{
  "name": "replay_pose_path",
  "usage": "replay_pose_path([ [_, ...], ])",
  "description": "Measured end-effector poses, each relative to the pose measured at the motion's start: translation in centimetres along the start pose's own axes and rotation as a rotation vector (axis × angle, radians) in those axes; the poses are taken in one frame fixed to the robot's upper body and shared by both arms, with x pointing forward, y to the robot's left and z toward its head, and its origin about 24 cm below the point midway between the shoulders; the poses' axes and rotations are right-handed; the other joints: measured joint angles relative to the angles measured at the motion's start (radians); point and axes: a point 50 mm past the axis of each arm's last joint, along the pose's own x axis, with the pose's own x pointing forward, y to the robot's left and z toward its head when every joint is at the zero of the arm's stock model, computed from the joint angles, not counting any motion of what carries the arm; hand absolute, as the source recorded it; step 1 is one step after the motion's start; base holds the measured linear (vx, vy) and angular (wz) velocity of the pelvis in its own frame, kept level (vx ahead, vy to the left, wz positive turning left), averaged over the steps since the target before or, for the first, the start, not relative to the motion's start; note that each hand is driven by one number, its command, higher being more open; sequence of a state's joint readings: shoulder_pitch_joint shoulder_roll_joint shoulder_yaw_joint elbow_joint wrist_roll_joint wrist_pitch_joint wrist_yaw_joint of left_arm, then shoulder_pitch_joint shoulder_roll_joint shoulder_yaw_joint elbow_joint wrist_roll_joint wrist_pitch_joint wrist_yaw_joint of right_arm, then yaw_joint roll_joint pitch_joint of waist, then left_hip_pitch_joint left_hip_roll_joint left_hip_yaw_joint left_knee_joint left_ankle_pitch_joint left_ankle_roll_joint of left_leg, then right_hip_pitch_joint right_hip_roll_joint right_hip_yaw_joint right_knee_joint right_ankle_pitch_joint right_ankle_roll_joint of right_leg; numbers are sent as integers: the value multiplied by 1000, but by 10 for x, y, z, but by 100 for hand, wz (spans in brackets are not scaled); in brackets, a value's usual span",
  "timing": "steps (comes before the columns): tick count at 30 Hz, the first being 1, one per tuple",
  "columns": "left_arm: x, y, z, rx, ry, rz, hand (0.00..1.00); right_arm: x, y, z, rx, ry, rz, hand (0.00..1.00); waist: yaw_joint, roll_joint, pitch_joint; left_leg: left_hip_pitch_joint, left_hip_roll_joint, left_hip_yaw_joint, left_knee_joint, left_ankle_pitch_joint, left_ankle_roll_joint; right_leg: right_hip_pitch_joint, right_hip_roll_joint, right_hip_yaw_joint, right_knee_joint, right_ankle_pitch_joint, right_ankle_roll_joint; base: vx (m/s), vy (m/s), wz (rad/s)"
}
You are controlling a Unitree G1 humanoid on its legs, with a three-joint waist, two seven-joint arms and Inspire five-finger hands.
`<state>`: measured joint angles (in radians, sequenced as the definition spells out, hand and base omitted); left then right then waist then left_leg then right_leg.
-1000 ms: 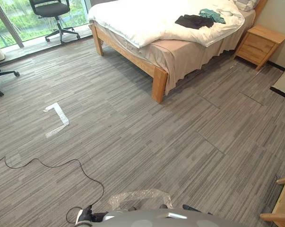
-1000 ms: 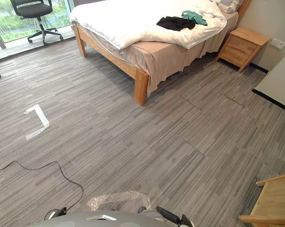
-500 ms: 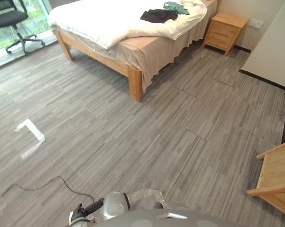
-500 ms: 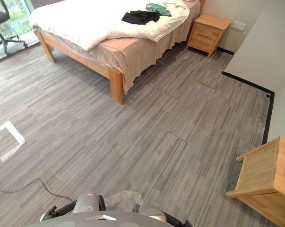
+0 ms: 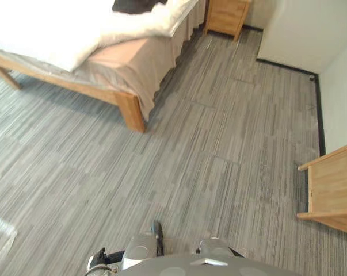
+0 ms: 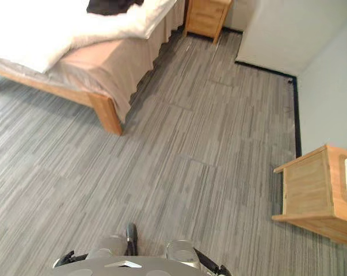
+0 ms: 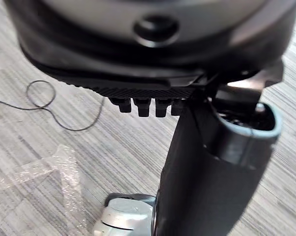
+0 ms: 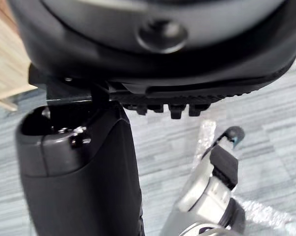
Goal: Tidy up the quilt and then pick up the clothes from the bed and put them into the laundry hamper
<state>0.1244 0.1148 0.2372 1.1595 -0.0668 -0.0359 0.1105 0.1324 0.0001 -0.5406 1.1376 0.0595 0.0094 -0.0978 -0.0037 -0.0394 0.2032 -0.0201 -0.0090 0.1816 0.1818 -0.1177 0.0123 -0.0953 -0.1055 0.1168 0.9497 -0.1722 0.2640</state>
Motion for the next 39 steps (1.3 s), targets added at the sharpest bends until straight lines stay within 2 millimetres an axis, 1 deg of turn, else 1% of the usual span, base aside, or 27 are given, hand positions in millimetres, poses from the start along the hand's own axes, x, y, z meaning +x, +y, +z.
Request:
replay_pose_path([
  [2,2,-3,13,20,-31,3,100,0,0,4,30,-25,-14,100,-14,-2,1,118,19,4,-40,-31,5,-93,-94,-229,117,-58,-115,460,8,1],
  [3,3,-5,18,23,-44,0,100,0,0,6,31,-32,-19,100,-16,1,3,148,28,6,-56,-32,4,-111,-101,-271,99,-74,-140,478,-50,1],
  [5,5,-17,44,70,-116,-34,100,0,6,15,21,-63,-10,100,-34,28,19,233,92,11,-113,-34,1,-171,-74,-413,-136,-109,-197,479,-119,1],
  [7,4,-33,67,100,-188,-78,100,1,8,24,-1,-91,1,100,-50,43,28,264,127,14,-130,-35,-1,-214,-48,-432,-436,-58,-191,475,-217,18],
  [9,1,-47,84,115,-257,-114,100,1,9,27,-25,-99,4,100,-62,46,29,299,146,37,-139,-55,-41,-238,-53,-392,-787,99,-170,581,-304,22],
  [11,-1,-52,87,116,-278,-128,100,1,8,22,-21,-82,0,100,-60,32,35,382,151,46,-145,-102,-111,-250,-78,-348,-855,127,-172,648,-369,-2],
  [12,-2,-60,80,102,-254,-146,100,2,6,28,-6,-91,3,100,-60,60,49,448,180,58,-146,-115,-127,-264,-59,-348,-750,253,-186,687,-409,-20],
  [13,-2,-63,74,99,-236,-153,100,2,5,30,-8,-100,1,100,-61,79,45,451,198,61,-127,-107,-127,-283,-45,-350,-692,256,-189,673,-454,-30],
  [15,-4,-71,60,92,-188,-179,100,2,1,36,-8,-122,-5,100,-65,120,41,396,266,25,62,-54,-116,-285,1,-360,-595,220,-252,613,-485,-23],
  [16,-5,-73,52,73,-167,-187,100,3,-1,38,-4,-126,-11,100,-62,133,40,342,295,-13,199,10,-104,-259,28,-366,-598,195,-284,732,-496,-26],
  [17,-4,-69,46,37,-148,-182,100,3,-2,41,-6,-133,-17,100,-61,143,45,259,332,-65,391,163,-97,-193,63,-376,-632,167,-302,766,-403,-19],
  [18,-4,-67,49,4,-160,-167,100,3,-4,41,-20,-134,-25,100,-55,142,65,163,360,-100,609,214,-102,-102,101,-378,-695,157,-316,742,-361,-13],
  [19,-4,-65,52,-5,-175,-162,100,3,-3,42,-27,-137,-27,100,-49,148,71,124,367,-97,708,173,-106,-54,114,-372,-721,152,-323,465,-201,-13],
  [20,-4,-62,57,-18,-197,-152,100,2,-1,43,-47,-143,-27,100,-36,128,85,53,361,-70,830,91,-117,23,130,-362,-766,139,-336,476,-197,-21],
  [22,-5,-61,65,-27,-233,-152,100,2,5,48,-77,-162,-11,100,-17,118,85,-46,318,-9,838,-13,-110,116,136,-339,-832,129,-328,500,-168,-27],
  [24,-6,-63,71,-34,-267,-161,100,3,9,58,-134,-183,1,100,3,117,85,-131,241,101,604,-95,-100,200,125,-323,-884,106,-313,425,-62,-26],
  [26,-7,-63,72,-35,-271,-161,100,3,9,58,-135,-178,3,100,15,115,85,-134,184,219,311,-75,-81,259,110,-334,-913,79,-305,438,20,1],
  [28,-7,-64,72,-34,-272,-162,100,3,9,58,-136,-177,5,100,22,116,84,-135,152,376,84,1,-29,326,109,-361,-956,57,-286,496,65,29],
  [29,-7,-64,72,-38,-273,-162,100,3,9,57,-139,-174,7,100,31,110,79,-137,140,456,29,55,43,363,109,-380,-972,33,-265,430,79,36],
  [30,-6,-63,72,-38,-270,-160,100,3,10,56,-140,-168,9,100,36,102,68,-134,136,473,27,86,90,376,105,-388,-970,16,-252,702,153,62],
  [31,-5,-56,72,-35,-265,-147,100,3,16,49,-148,-153,26,100,40,64,39,-130,77,464,22,78,132,381,64,-423,-925,-21,-214,599,134,57],
  [33,-4,-54,69,-37,-251,-140,100,3,15,49,-189,-156,33,100,44,53,27,-105,50,411,14,55,133,341,34,-446,-758,-44,-176,547,147,92],
  [34,-3,-52,68,-45,-242,-134,100,3,14,46,-189,-142,40,100,51,46,24,-70,31,357,4,36,126,282,5,-445,-536,-36,-124,617,190,138],
  [35,-2,-51,67,-38,-234,-130,100,3,12,44,-178,-130,34,100,50,42,22,-40,22,300,4,16,122,226,-14,-421,-348,18,-28,746,172,180],
  [36,-2,-49,66,-29,-218,-127,100,4,10,39,-177,-111,28,100,49,34,22,10,11,224,-4,-7,112,168,-32,-399,-128,28,1,717,51,202],
  [37,0,-46,63,-23,-198,-118,100,4,8,35,-176,-99,23,100,48,28,23,79,-1,155,-27,-12,108,142,-72,-428,10,9,-35,587,-41,186],
  [39,1,-41,59,-16,-179,-101,100,4,7,35,-163,-102,17,100,37,30,22,146,-3,73,-45,-12,108,121,-117,-480,45,-33,-108,504,-165,156],
])
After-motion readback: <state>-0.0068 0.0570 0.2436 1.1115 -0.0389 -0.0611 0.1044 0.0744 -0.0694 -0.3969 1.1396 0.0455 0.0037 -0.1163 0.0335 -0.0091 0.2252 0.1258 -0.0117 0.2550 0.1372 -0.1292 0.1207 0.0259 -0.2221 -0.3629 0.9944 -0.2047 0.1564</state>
